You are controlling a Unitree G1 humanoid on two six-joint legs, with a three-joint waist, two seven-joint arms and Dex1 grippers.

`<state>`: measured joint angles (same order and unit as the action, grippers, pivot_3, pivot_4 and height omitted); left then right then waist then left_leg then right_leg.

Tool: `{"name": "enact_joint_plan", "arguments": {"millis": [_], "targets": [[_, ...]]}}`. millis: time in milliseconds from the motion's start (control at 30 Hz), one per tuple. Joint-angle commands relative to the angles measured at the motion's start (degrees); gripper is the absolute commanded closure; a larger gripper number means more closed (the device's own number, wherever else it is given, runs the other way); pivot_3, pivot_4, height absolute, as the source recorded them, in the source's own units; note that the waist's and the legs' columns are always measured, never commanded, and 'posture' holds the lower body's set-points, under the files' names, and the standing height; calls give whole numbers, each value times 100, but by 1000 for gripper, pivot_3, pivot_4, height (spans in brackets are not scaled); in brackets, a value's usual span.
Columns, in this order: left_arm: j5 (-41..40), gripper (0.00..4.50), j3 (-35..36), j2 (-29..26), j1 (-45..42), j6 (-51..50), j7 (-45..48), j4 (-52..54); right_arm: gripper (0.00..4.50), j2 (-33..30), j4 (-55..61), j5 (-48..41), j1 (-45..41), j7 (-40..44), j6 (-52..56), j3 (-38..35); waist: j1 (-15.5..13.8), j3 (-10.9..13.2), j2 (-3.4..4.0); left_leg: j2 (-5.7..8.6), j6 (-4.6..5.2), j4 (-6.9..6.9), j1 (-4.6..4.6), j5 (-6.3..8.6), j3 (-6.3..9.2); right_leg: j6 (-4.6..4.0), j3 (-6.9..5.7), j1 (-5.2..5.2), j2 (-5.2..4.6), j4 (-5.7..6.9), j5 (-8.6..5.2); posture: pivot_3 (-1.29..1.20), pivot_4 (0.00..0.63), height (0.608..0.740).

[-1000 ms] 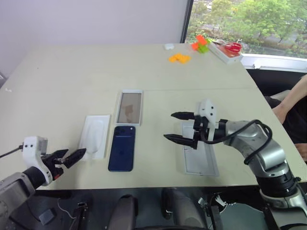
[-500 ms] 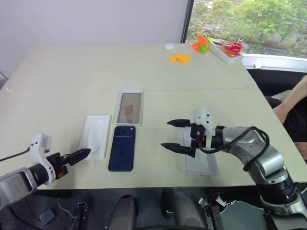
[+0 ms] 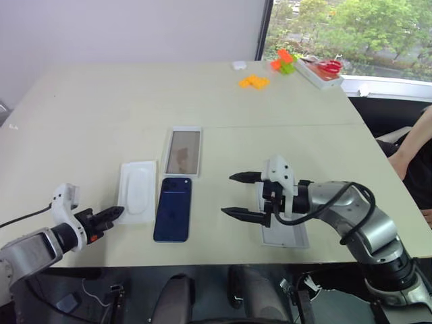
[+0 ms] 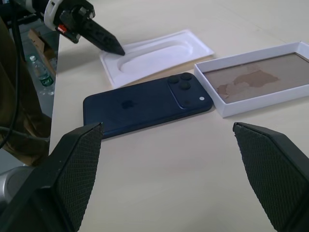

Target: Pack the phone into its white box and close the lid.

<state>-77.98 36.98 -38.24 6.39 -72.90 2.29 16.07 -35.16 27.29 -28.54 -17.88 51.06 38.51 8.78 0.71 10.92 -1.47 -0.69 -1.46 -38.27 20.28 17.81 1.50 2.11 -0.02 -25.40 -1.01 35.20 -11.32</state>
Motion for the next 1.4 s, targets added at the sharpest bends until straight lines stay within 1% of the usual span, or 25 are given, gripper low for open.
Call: {"name": "enact_joint_plan", "arguments": {"millis": [33,233,367,467,533,600,667,733,833,967,1200,1400], "targets": [[-81,4449,174,-15,78,156,-147,-33,0,12,216,-116,-25,25,-62,-27,4,0,0,0,0,0,0,0,0,0,0,0,0,0,0,0,150,732],[-325,4449,700,168,-51,945,-248,-88,0,13,163,-101,-62,67,-91,-8,13,2,-3,-3,0,0,-1,0,1,0,-1,-2,12,0,0,0,150,732],[-666,4449,668,139,-236,1219,-299,183,0,24,105,-64,-117,101,-129,9,6,2,-3,-6,0,1,1,0,-1,-2,-4,-3,17,0,0,0,150,732],[-1059,4449,381,122,-568,1335,-549,316,0,37,54,-34,-165,119,-162,18,-20,3,-8,-5,-1,-1,6,-1,-1,-2,-7,-2,13,-1,0,0,150,732],[-1175,4449,14,108,-855,1331,-809,350,0,55,22,-19,-206,123,-175,30,-18,3,-8,-2,-2,-1,5,-1,-2,-2,-6,0,6,-2,1,0,150,732],[-1109,4449,-652,192,-1356,1241,-1155,329,0,98,-13,5,-270,112,-197,64,-17,3,-9,3,-2,-1,4,-1,-2,-1,-3,1,2,-2,1,0,150,732],[-1119,4449,-1292,446,-1934,1179,-1721,4,0,126,-29,40,-314,101,-234,115,-27,3,-10,17,-2,-2,6,-1,-2,0,-3,5,-2,-3,3,0,150,732],[-1215,4449,-1604,635,-2294,1203,-2081,-296,0,137,-37,50,-337,84,-256,139,-24,1,-13,23,-3,-2,3,-2,-1,8,-2,8,-8,-1,10,0,150,732],[-1357,4449,-1771,758,-2643,1270,-2334,-628,0,154,-42,70,-351,41,-278,158,48,2,-15,23,-3,0,4,-2,1,2,5,3,-5,-1,32,0,150,732],[-1628,4449,-1927,969,-3179,1284,-2694,-1293,0,162,0,164,-326,-56,-331,160,-17,2,-15,17,-5,3,11,-3,6,0,-4,-4,7,0,31,0,150,732],[-1688,4449,-2085,833,-3491,991,-2785,-1757,0,233,6,273,-326,-287,-368,139,-3,3,-16,21,-18,1,7,-10,3,-6,-5,0,1,2,35,0,150,732],[-1448,4449,-2082,792,-3643,902,-2623,-1967,0,430,-402,783,-374,-897,-410,145,-6,2,-16,21,-23,2,7,-13,2,-6,-10,0,4,4,35,0,150,732]]}}
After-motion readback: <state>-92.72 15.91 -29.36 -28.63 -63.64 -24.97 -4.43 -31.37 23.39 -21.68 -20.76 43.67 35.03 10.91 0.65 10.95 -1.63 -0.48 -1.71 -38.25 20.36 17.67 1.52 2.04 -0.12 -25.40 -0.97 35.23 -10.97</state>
